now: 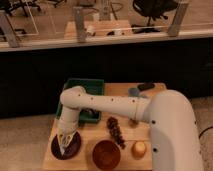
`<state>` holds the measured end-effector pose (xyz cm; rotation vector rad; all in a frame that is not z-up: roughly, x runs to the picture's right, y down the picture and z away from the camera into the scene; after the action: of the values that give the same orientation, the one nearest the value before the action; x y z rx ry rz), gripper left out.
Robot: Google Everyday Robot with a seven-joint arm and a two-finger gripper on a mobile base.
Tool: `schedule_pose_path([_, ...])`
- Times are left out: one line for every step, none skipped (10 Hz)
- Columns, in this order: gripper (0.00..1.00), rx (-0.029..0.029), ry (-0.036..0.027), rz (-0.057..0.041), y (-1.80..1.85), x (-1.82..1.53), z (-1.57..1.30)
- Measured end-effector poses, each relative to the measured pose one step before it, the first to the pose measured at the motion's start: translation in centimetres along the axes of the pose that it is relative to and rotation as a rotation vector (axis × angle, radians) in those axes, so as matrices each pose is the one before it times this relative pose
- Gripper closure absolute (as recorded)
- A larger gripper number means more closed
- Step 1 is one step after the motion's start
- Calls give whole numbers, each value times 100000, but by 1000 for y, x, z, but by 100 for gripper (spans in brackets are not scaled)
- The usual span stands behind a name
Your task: Wipe purple bowl with towel
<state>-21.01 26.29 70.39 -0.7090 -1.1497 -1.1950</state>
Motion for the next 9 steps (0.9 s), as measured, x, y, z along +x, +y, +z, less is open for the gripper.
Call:
schedule_pose_path([100, 881, -2167, -1836, -275, -732, -70])
schedule_pose_path([100, 748, -3881, -1168, 598, -1423, -113])
schedule_pose_path([100, 657, -2588, -528, 572, -1027, -68])
schedule_pose_path([100, -401, -2344, -620, 580, -899, 97])
schedule_pose_path([100, 53, -2314, -861, 337, -922, 287])
schedule_pose_path([100, -917, -1503, 72, 800, -718, 153])
schedule_pose_path([100, -984, -801, 642, 927, -395, -96])
schedule_pose_path([100, -512, 114, 1215, 860, 38, -226])
schedule_pose_path([100, -414, 687, 1285, 630, 346, -195])
